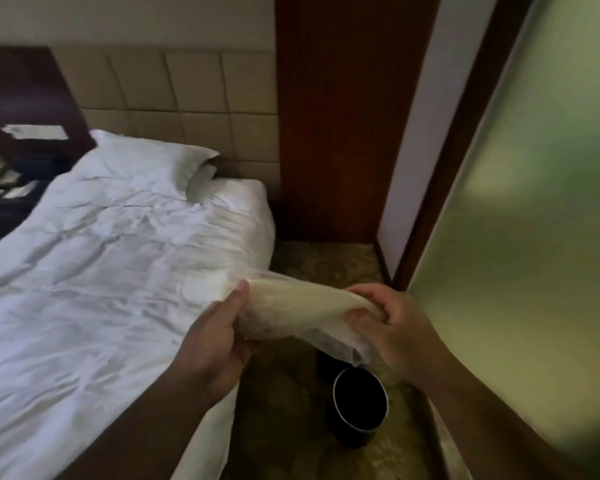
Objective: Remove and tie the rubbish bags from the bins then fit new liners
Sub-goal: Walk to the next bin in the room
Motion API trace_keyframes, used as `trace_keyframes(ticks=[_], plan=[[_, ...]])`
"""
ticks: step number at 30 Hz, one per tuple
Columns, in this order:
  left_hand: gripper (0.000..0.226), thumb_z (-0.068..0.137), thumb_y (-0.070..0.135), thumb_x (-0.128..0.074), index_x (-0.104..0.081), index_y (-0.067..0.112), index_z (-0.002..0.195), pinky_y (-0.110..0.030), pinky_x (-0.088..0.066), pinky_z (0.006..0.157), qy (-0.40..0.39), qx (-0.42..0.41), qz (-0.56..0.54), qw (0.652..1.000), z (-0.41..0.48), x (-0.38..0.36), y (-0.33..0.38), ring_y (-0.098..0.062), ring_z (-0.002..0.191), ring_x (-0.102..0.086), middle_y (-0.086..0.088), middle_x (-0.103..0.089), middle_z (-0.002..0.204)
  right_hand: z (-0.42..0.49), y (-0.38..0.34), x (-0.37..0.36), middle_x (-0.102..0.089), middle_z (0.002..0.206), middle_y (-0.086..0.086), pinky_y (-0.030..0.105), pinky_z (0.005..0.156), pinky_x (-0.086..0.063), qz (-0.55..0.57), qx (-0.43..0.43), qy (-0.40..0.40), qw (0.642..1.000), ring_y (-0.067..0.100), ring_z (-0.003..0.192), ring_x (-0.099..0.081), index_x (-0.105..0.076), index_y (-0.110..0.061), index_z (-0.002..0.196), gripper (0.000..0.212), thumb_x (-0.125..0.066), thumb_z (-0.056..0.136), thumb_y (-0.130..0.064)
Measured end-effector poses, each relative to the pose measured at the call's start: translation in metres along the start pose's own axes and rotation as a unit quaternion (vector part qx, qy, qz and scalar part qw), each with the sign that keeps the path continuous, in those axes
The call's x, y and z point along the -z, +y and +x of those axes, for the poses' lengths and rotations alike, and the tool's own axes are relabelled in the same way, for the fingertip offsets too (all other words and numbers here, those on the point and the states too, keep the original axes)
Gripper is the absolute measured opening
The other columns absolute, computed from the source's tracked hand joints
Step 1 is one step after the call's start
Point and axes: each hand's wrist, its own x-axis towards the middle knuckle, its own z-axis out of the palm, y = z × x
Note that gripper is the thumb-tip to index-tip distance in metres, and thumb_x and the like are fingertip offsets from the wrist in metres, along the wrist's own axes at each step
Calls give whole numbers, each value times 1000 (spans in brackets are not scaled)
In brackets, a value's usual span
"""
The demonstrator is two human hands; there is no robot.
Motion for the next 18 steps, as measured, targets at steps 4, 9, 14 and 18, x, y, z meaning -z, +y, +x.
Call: trace_keyframes(ticks=[4,9,14,18], plan=[[24,98,25,-56,-70,7,107,-31,-58,69,39,-56,-10,998,33,20,27,-14,87,-73,-5,-76,94,64,-1,-15,-67,102,-17,19,69,-57,14,11,-40,999,-1,89,-65,-63,-39,112,21,-65,94,-30],[25,95,26,-59,-74,6,91,-22,-56,59,67,-82,-1,994,102,29,47,-14,75,-72,-6,-75,85,143,1,-30,-70,92,-13,20,66,-56,33,12,-54,998,4,82,-68,-66,-36,105,12,-64,96,-28],[38,89,26,-66,-67,-4,110,-28,-59,68,33,-34,7,999,198,14,75,-21,91,-73,-11,-75,102,223,12,-30,-72,89,-15,26,70,-57,33,-27,4,999,7,80,-69,-68,-34,104,13,-62,97,-26],[36,88,24,-65,-66,-6,108,-29,-61,68,-18,-2,21,1000,275,-5,105,-20,90,-74,-11,-76,98,276,15,-27,-72,91,-12,27,68,-59,40,-60,53,996,8,80,-70,-67,-37,105,14,-60,98,-28]])
